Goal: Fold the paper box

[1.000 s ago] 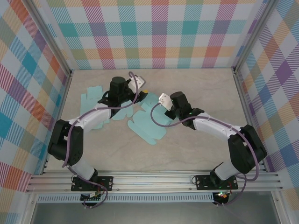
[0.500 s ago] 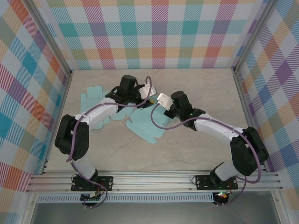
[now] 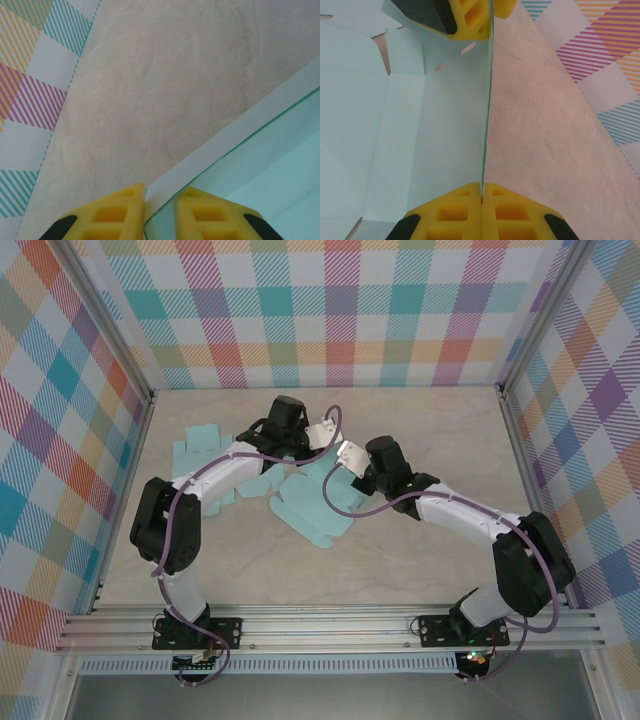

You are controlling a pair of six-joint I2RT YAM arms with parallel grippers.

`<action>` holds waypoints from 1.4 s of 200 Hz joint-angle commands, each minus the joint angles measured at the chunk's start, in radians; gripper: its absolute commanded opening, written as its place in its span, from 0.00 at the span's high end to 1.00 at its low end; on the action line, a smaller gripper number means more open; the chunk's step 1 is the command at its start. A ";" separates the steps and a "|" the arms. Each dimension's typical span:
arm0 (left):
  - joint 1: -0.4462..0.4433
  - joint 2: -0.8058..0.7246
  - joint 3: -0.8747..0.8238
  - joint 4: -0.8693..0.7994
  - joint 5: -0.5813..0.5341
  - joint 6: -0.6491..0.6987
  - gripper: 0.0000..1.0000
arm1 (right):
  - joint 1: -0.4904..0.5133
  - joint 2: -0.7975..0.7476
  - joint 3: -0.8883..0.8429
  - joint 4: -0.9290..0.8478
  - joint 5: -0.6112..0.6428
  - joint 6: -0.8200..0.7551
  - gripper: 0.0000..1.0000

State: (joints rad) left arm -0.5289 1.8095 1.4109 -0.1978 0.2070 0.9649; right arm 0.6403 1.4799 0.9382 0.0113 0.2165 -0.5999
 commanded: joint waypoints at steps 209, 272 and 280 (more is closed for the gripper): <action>0.000 -0.056 0.018 -0.213 0.343 0.056 0.80 | 0.011 -0.183 -0.087 0.040 -0.126 0.052 1.00; 0.000 -0.077 -0.003 -0.226 0.330 0.065 1.00 | 0.012 -0.177 -0.079 0.018 -0.149 0.069 0.99; -0.003 -0.080 -0.005 -0.219 0.319 0.065 1.00 | 0.012 -0.176 -0.078 0.017 -0.148 0.073 0.99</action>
State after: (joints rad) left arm -0.5125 1.7672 1.4242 -0.3985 0.4377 1.0443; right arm 0.6399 1.3151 0.8452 -0.0692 0.1493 -0.5575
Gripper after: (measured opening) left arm 0.050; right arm 0.066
